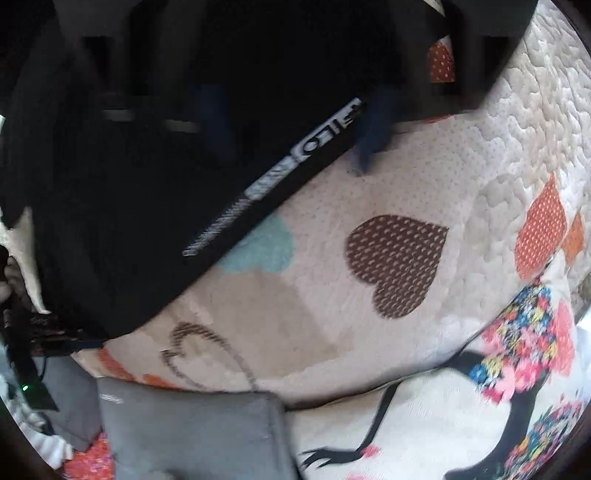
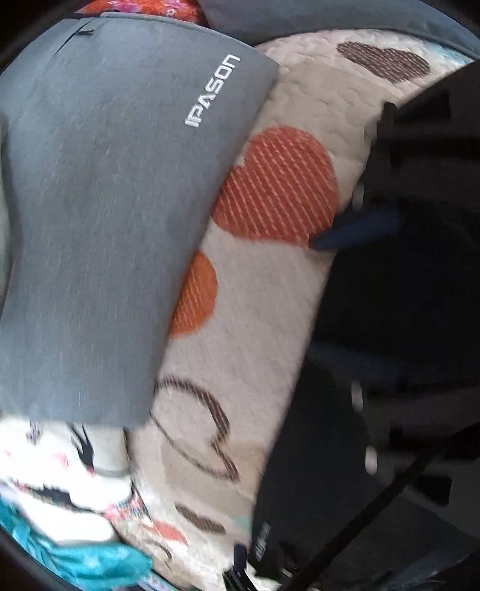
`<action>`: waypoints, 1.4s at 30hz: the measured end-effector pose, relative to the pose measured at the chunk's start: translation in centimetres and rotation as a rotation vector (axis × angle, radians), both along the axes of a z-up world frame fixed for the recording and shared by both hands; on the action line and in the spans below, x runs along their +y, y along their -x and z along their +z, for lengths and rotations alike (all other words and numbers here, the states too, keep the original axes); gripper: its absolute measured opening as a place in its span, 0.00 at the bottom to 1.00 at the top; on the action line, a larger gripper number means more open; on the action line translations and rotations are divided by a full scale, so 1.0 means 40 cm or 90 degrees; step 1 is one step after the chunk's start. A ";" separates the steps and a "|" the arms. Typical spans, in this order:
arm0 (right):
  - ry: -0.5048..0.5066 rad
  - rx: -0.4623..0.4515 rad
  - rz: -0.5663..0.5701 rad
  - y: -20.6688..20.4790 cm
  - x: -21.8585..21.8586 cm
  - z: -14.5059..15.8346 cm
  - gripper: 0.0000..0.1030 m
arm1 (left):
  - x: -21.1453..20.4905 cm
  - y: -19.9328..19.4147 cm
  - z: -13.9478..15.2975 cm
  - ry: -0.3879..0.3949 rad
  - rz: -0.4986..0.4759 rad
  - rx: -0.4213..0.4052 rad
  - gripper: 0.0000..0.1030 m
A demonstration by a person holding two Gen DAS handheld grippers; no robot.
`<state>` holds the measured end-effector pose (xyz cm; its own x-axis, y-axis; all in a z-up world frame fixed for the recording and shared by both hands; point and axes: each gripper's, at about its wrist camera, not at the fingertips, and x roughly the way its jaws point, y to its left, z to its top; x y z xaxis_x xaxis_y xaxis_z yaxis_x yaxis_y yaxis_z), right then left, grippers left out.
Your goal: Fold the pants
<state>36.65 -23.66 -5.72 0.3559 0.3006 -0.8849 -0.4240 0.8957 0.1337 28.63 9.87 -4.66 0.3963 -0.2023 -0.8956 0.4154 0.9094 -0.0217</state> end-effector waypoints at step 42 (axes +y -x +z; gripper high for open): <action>-0.118 0.098 -0.188 0.850 -0.203 0.146 0.10 | 0.212 0.602 0.192 0.348 0.311 -0.019 0.58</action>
<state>2.64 -31.79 0.12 0.3186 0.3646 -0.8749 -0.1139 0.9311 0.3465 4.56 18.33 3.02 0.5777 -0.4112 -0.7051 -0.0268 0.8538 -0.5199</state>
